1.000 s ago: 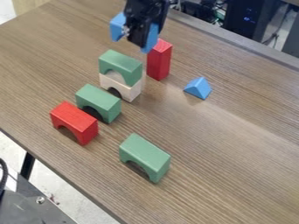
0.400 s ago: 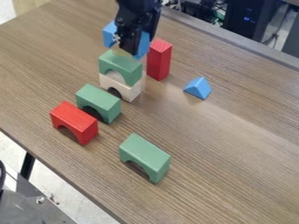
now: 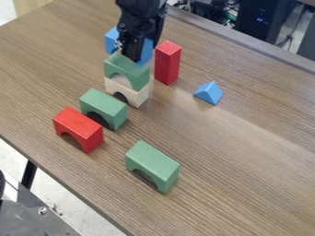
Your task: Take the blue block puzzle and put it on the top top o white and green blocks
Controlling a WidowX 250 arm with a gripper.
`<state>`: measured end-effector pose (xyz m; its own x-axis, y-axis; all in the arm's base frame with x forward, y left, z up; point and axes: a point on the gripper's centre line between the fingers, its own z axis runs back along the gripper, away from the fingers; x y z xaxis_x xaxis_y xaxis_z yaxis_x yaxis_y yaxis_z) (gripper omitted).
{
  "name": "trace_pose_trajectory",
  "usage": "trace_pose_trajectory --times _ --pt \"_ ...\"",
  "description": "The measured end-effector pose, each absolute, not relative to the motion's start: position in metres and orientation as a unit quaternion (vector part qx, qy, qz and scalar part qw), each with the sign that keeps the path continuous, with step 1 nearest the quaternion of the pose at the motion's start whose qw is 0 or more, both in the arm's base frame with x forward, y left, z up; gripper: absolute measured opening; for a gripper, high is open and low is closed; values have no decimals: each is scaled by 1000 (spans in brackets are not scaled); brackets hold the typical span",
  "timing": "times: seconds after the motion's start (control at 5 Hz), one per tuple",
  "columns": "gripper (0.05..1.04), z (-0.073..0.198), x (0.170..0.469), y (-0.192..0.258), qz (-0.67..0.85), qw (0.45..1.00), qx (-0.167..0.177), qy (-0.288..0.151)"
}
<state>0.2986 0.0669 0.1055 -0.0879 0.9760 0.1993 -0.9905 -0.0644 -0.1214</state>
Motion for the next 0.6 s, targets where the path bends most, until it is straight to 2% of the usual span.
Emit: trace_pose_trajectory --times 0.6 --pt "579 96 295 67 729 676 51 -94"
